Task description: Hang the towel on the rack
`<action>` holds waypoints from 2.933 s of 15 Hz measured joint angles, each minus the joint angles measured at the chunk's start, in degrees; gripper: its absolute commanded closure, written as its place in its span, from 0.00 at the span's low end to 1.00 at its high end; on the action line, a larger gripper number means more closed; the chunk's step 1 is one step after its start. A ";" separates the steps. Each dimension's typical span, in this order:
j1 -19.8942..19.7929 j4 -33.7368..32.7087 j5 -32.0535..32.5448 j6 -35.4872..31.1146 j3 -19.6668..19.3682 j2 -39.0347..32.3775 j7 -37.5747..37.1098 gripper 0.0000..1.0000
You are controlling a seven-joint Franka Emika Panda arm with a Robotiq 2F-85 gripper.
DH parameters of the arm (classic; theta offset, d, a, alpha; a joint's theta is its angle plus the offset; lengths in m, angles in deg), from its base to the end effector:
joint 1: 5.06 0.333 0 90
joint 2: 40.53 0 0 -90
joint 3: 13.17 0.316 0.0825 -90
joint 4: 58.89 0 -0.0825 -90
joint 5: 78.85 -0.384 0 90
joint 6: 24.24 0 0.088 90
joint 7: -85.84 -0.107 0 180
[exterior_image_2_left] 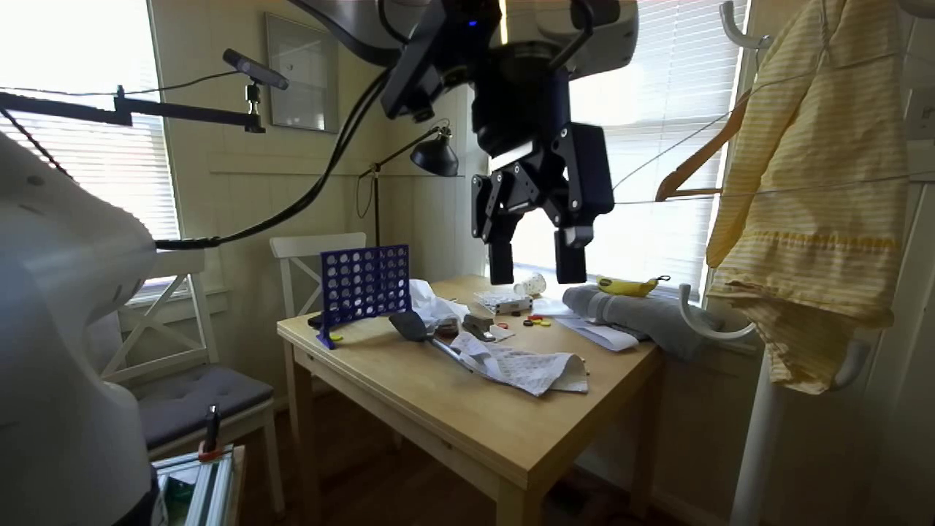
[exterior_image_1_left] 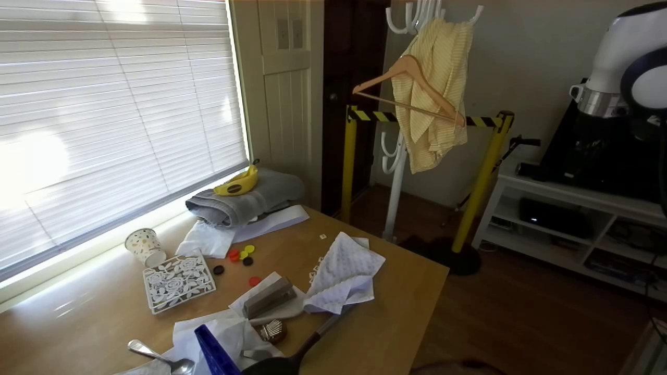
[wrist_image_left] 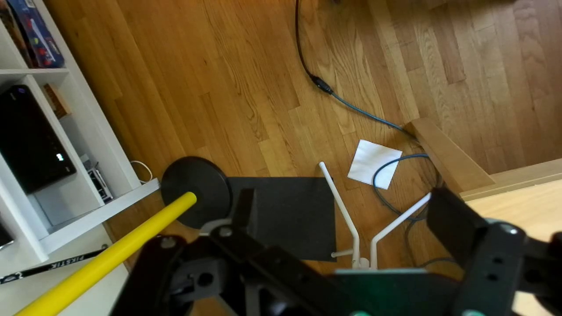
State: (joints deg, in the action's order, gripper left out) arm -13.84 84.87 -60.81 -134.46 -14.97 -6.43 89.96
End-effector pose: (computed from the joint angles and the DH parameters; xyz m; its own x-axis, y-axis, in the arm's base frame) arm 0.3605 -0.0901 0.4860 0.9997 -0.0028 -0.0243 0.0040 -0.9618 0.2738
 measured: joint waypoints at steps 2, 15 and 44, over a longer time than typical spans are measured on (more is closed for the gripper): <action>0.00 0.00 0.00 0.00 0.00 0.00 0.00 0.00; 0.60 0.07 -0.65 -0.93 -0.10 -0.10 -1.15 0.00; 23.34 -6.13 -48.91 -50.49 1.15 -37.35 9.05 0.00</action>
State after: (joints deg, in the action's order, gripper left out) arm 9.50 78.74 -109.71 -184.95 -13.83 -43.78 99.01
